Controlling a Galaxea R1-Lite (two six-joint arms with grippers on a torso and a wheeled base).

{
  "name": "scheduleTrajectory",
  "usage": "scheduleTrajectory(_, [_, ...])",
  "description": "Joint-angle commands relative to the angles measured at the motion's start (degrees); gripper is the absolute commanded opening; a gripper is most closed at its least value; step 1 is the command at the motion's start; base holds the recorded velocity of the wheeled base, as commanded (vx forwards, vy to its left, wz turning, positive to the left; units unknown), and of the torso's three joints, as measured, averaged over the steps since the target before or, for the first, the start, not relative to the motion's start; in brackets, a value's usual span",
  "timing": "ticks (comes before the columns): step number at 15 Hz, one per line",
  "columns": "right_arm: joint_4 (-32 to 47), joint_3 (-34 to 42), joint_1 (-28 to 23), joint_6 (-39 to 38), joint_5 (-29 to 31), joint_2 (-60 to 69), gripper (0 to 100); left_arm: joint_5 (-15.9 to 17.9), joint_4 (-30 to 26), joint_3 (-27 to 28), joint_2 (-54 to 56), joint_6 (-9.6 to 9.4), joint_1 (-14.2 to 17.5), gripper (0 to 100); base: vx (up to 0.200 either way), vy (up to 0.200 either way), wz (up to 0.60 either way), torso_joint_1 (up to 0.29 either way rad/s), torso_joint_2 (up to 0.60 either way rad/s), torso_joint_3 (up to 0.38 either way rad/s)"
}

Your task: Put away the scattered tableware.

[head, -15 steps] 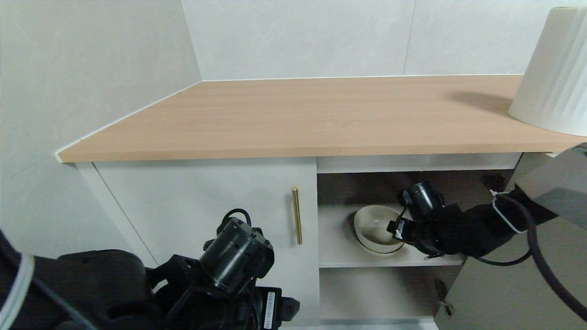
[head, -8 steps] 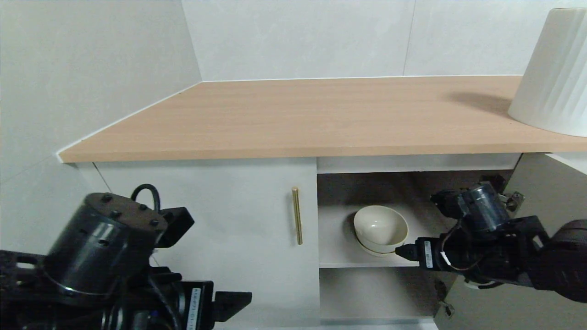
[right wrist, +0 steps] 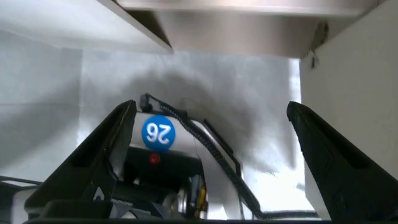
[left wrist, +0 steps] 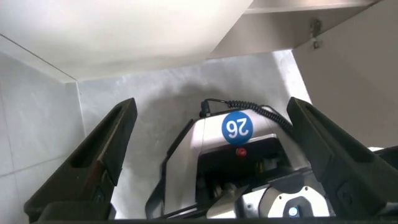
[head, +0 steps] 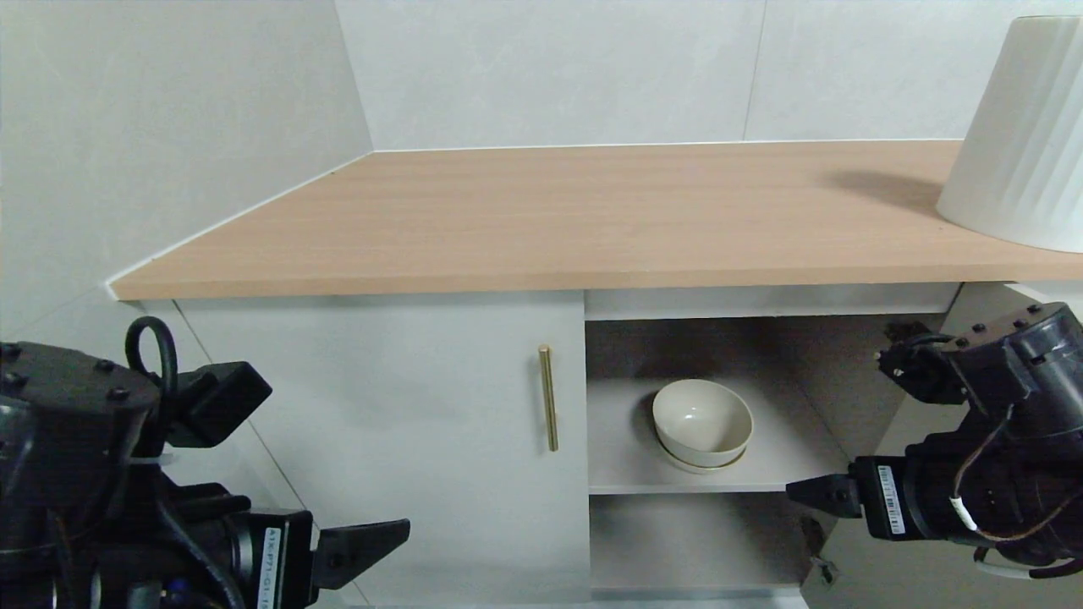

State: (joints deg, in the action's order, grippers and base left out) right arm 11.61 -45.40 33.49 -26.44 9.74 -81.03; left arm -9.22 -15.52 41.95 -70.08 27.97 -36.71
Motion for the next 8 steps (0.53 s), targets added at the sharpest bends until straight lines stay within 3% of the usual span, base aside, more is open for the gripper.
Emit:
scheduleTrajectory(1, [0.2, -0.1, 0.0, 0.0, 0.2, 1.1, 100, -0.1, 0.0, -0.2, -1.2, -0.02, 0.1, 100, 0.0, 0.0, 0.0, 0.0, 0.0, 0.0])
scheduleTrajectory(2, [0.2, 0.0, 0.0, 0.0, 0.3, 1.4, 100, -0.1, 0.1, -0.2, -2.0, -0.02, 0.1, 100, 0.0, 0.0, 0.0, 0.0, 0.0, 0.0])
scheduleTrajectory(8, [0.3, 0.8, 0.0, 0.4, 0.4, 1.1, 100, -0.1, 0.1, -0.2, -3.0, -0.02, -0.1, 100, -0.2, 0.0, 0.0, 0.006, 0.0, 0.002])
